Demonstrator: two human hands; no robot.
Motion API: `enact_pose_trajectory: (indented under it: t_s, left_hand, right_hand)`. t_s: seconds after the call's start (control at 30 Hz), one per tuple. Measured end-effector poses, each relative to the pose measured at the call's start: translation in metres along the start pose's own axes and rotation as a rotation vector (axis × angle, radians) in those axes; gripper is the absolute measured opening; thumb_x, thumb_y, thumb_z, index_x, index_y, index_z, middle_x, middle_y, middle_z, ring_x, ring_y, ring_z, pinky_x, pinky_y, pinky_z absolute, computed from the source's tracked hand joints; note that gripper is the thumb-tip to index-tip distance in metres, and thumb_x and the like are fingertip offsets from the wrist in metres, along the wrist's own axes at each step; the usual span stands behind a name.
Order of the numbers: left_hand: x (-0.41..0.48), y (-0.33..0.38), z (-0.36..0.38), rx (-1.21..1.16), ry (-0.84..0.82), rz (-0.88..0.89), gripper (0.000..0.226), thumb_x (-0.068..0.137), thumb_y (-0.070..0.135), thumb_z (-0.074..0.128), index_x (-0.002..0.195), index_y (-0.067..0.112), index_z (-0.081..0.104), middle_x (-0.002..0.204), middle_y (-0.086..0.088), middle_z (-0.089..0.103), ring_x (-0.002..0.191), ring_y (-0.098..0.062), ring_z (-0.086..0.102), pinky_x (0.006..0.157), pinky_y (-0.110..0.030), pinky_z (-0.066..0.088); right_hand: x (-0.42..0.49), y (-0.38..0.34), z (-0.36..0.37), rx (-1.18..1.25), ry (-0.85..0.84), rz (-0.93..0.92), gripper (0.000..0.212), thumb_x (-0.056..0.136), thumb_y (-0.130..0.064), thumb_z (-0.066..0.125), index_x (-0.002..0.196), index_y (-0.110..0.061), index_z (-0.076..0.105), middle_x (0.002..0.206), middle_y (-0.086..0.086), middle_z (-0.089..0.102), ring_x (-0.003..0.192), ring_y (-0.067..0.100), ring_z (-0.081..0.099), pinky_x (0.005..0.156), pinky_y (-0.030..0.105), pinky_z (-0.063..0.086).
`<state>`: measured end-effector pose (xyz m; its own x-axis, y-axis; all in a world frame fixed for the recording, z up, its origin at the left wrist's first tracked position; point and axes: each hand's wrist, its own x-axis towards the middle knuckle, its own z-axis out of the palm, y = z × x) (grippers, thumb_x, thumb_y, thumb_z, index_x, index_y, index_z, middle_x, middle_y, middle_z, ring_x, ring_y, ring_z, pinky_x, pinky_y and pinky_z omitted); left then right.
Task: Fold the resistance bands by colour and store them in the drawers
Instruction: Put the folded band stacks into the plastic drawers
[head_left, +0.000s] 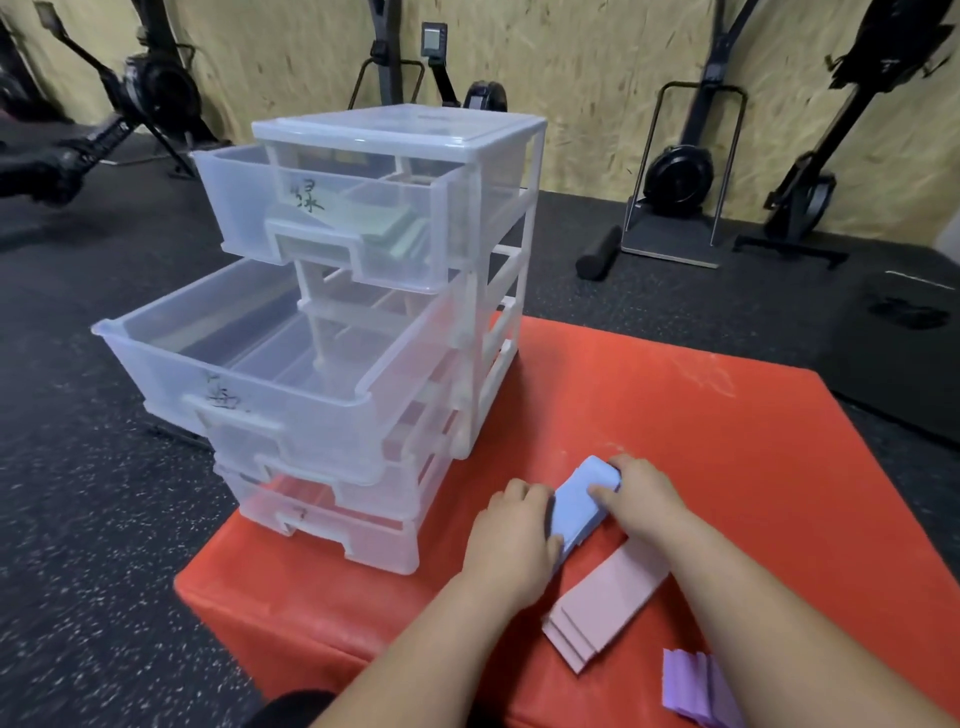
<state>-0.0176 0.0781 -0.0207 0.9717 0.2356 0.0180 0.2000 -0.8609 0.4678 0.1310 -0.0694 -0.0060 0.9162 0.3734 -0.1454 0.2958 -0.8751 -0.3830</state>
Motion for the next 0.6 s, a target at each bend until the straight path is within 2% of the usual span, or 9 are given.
enact_pose_trajectory:
  t_s: [0.07,0.13,0.27,0.37,0.53,0.6]
  left_hand:
    - [0.002,-0.001,0.001,0.005,-0.021,-0.010,0.045,0.096,0.038,0.065,0.137,0.027,0.050,0.134,-0.002,0.049,0.119,-0.031,0.053,0.096,-0.046,0.048]
    - [0.003,-0.002,0.001,-0.019,-0.035,-0.018,0.049,0.095,0.036,0.065,0.140,0.027,0.048,0.136,-0.002,0.048,0.120,-0.031,0.052,0.098,-0.045,0.047]
    - [-0.001,-0.009,0.001,-0.113,-0.019,-0.020,0.070,0.092,0.034,0.067,0.156,0.027,0.038,0.151,0.000,0.040,0.132,-0.028,0.046,0.108,-0.041,0.045]
    - [-0.007,-0.013,-0.006,-0.169,0.008,0.008,0.081,0.094,0.038,0.067,0.163,0.024,0.028,0.163,0.002,0.033,0.142,-0.025,0.041,0.115,-0.038,0.040]
    - [-0.022,-0.008,-0.035,-0.391,0.066,0.027,0.078,0.100,0.040,0.064,0.166,0.022,0.027,0.170,0.006,0.032,0.155,-0.013,0.032,0.124,-0.028,0.028]
    - [-0.027,-0.002,-0.050,-0.448,0.106,0.045,0.071,0.102,0.038,0.062,0.165,0.023,0.032,0.167,0.010,0.039,0.152,-0.007,0.037,0.120,-0.023,0.030]
  right_hand:
    - [0.004,0.001,-0.004,0.058,-0.037,0.036,0.030,0.085,-0.034,0.077,0.104,-0.010,0.073,0.101,0.011,0.073,0.094,0.032,0.068,0.074,0.034,0.045]
    - [0.002,0.000,-0.011,0.059,-0.058,0.054,0.027,0.082,-0.034,0.080,0.096,-0.011,0.073,0.088,0.008,0.072,0.080,0.030,0.066,0.068,0.036,0.046]
    - [-0.016,-0.010,-0.014,0.151,-0.005,0.025,0.032,0.076,-0.024,0.078,0.104,-0.025,0.062,0.092,0.000,0.068,0.083,0.024,0.063,0.067,0.033,0.045]
    - [-0.034,-0.020,-0.015,0.254,0.075,-0.050,0.033,0.072,-0.027,0.073,0.102,-0.032,0.060,0.092,-0.006,0.069,0.083,0.022,0.065,0.072,0.034,0.051]
    - [-0.063,-0.041,-0.034,0.418,0.101,-0.195,0.034,0.077,-0.014,0.073,0.104,-0.034,0.066,0.095,-0.012,0.072,0.087,0.015,0.068,0.066,0.019,0.049]
    - [-0.075,-0.051,-0.044,0.442,0.104,-0.244,0.037,0.078,-0.011,0.072,0.106,-0.035,0.069,0.097,-0.013,0.075,0.090,0.014,0.070,0.070,0.024,0.054]
